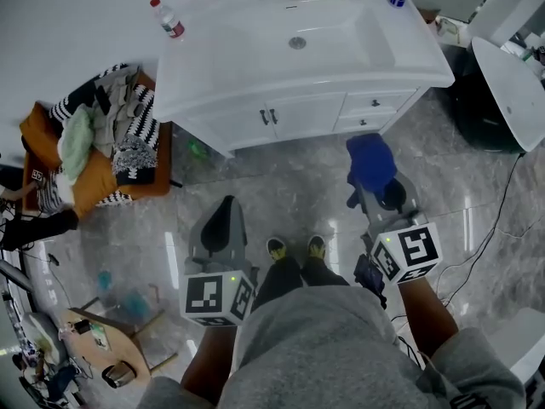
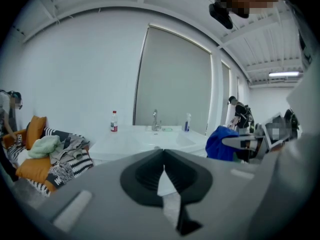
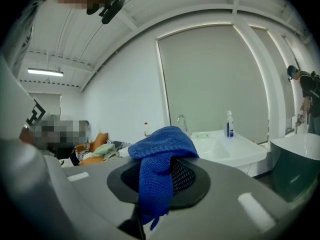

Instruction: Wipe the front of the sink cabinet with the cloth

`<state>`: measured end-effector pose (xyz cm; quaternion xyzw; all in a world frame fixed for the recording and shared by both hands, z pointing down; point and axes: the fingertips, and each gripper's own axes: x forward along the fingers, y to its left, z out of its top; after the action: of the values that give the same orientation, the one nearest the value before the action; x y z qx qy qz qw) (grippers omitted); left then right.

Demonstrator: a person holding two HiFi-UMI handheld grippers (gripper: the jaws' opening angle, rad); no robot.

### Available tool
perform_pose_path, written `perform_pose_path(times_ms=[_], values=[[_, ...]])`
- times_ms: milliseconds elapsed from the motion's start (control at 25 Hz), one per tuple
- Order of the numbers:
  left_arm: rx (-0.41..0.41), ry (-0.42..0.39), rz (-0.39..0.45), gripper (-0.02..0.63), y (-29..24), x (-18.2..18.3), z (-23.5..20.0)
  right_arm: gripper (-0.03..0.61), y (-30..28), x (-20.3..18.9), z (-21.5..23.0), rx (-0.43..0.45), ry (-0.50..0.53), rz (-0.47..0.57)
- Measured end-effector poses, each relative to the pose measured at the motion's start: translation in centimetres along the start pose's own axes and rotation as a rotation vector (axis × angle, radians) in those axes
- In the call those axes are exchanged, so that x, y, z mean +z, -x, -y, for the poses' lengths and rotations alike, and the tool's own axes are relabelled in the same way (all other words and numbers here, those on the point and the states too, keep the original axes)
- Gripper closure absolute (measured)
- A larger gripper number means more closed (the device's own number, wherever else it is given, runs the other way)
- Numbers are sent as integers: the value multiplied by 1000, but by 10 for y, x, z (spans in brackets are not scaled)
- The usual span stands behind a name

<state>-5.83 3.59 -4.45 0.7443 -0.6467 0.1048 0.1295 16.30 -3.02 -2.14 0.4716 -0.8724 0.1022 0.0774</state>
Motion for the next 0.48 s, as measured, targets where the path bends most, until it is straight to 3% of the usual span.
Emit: perform_pose_path(times_ms=[480], values=[[-47,47,18,603,3,-3,-58,495,-27,9,-56,-31,24,-12]])
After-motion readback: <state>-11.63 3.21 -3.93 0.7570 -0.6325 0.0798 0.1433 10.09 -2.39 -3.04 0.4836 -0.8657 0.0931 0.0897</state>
